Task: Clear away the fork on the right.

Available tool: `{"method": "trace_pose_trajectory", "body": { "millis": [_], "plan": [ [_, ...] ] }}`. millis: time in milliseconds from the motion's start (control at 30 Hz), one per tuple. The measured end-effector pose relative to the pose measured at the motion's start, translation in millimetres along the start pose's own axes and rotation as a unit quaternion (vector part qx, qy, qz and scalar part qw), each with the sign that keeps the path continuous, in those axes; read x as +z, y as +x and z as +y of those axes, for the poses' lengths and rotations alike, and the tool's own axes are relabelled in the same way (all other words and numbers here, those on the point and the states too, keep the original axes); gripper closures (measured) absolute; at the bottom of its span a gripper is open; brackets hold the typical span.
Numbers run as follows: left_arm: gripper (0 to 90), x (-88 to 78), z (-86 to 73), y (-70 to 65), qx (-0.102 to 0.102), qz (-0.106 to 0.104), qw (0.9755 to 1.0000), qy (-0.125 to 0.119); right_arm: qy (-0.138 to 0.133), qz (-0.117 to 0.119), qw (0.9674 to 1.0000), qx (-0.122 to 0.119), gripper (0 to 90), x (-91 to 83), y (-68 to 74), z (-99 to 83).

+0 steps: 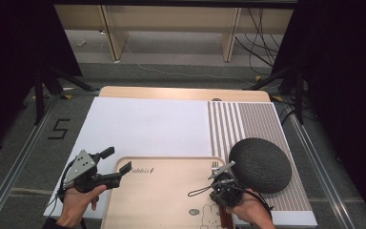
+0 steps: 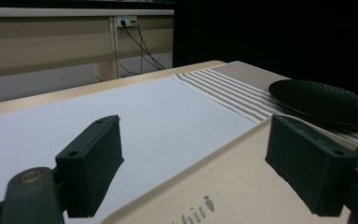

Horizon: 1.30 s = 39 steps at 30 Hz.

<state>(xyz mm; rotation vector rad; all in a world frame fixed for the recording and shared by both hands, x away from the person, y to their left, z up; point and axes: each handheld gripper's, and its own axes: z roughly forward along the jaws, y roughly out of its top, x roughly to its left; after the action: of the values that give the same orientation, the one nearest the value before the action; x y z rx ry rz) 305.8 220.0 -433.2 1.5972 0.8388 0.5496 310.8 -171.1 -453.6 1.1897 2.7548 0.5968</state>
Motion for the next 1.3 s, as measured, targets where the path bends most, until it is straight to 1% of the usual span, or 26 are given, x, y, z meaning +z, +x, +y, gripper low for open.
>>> {"method": "trace_pose_trajectory", "body": {
  "millis": [67,100,133,167,267,300,333,367,400,467,533,600,667,700,767,800,833,900,933,1000,1067,1133,1167,1233,1267,1300],
  "plan": [
    [17.5,0.0,0.0,0.1,0.000,0.000,1.0000,0.000,-0.011,0.016,0.9998,0.006,68.7,-2.6,-1.6,0.5],
    [17.5,-0.1,-0.1,0.1,0.000,0.000,1.0000,0.000,-0.020,0.022,0.9995,0.013,62.1,-3.9,-1.8,0.9],
    [17.6,-0.1,0.0,0.1,0.000,0.000,1.0000,0.000,-0.031,0.024,0.9991,0.018,55.7,-5.4,-2.8,1.6],
    [17.6,0.0,-0.1,0.1,0.000,0.000,1.0000,0.000,-0.041,0.029,0.9985,0.025,52.1,-6.7,-4.2,2.3],
    [17.6,-0.1,0.0,0.1,0.000,0.000,1.0000,0.000,-0.060,0.044,0.9960,0.049,43.1,-8.6,-8.9,2.6],
    [17.6,-0.1,0.0,0.1,0.000,0.000,1.0000,0.000,-0.061,0.049,0.9950,0.062,41.5,-9.5,-9.3,2.5],
    [17.6,-0.1,0.0,0.3,0.000,0.001,1.0000,0.001,-0.069,0.050,0.9948,0.056,39.7,-10.0,-11.4,2.5],
    [17.5,-0.1,0.0,0.4,0.000,0.000,1.0000,0.000,-0.072,0.051,0.9943,0.060,38.1,-11.0,-12.2,2.3],
    [17.6,-0.1,0.0,0.4,0.000,0.000,1.0000,0.000,-0.074,0.051,0.9934,0.071,37.0,-12.1,-11.9,2.3],
    [17.5,-0.3,0.0,0.3,-0.001,0.001,1.0000,0.000,-0.084,0.050,0.9928,0.069,34.6,-13.6,-15.2,2.0],
    [17.6,-0.5,0.0,0.6,0.000,0.001,1.0000,0.000,-0.091,0.051,0.9915,0.077,33.4,-16.7,-17.6,1.7],
    [17.6,-0.7,0.0,0.6,-0.002,0.000,1.0000,-0.001,-0.097,0.056,0.9910,0.074,33.0,-18.7,-21.2,0.9],
    [17.6,-0.5,0.3,-0.5,-0.003,-0.001,1.0000,-0.001,-0.109,0.053,0.9888,0.086,32.8,-18.3,-23.9,-1.3],
    [17.6,-0.3,0.3,-0.7,0.001,-0.003,1.0000,0.000,-0.111,0.049,0.9886,0.090,32.7,-18.1,-26.2,-2.3],
    [17.5,-0.9,0.0,-1.5,0.000,-0.004,1.0000,0.001,-0.116,0.050,0.9874,0.096,32.7,-19.5,-30.6,-4.3],
    [17.5,-1.6,0.1,-1.8,-0.002,-0.004,1.0000,0.001,-0.118,0.048,0.9871,0.097,32.7,-20.5,-32.8,-5.0],
    [17.5,-2.6,0.3,-2.2,-0.003,-0.004,1.0000,0.000,-0.104,0.047,0.9889,0.095,32.7,-24.5,-35.8,-5.4],
    [17.4,-3.9,0.2,-2.7,-0.005,-0.005,1.0000,0.000,-0.118,0.043,0.9870,0.100,32.8,-28.1,-39.5,-7.1],
    [17.4,-4.4,-0.2,-2.7,-0.004,-0.006,1.0000,-0.001,-0.124,0.045,0.9859,0.103,32.7,-29.7,-41.3,-8.0],
    [17.3,-5.7,-0.5,-3.9,-0.008,-0.007,0.9999,0.000,-0.133,0.043,0.9836,0.114,32.7,-32.8,-44.8,-10.2],
    [17.3,-6.6,-0.3,-4.4,-0.006,-0.009,0.9999,-0.004,-0.140,0.042,0.9821,0.119,32.4,-34.9,-48.4,-12.7],
    [17.2,-7.5,-0.4,-4.7,-0.007,-0.007,1.0000,-0.001,-0.146,0.040,0.9801,0.129,32.4,-37.1,-51.0,-14.8],
    [17.2,-7.7,-0.8,-4.7,-0.008,-0.006,1.0000,0.000,-0.148,0.039,0.9797,0.129,32.0,-38.4,-52.2,-15.7],
    [17.2,-8.4,-1.3,-4.9,-0.008,-0.006,1.0000,0.001,-0.152,0.038,0.9779,0.138,32.0,-41.0,-54.1,-17.4],
    [17.2,-8.7,-1.6,-5.3,-0.009,-0.006,0.9999,0.001,-0.152,0.034,0.9781,0.138,31.5,-42.2,-55.1,-18.3],
    [17.2,-9.1,-1.6,-5.7,-0.008,-0.006,1.0000,0.001,-0.154,0.035,0.9777,0.138,31.1,-44.1,-56.3,-19.7]
  ]
}}
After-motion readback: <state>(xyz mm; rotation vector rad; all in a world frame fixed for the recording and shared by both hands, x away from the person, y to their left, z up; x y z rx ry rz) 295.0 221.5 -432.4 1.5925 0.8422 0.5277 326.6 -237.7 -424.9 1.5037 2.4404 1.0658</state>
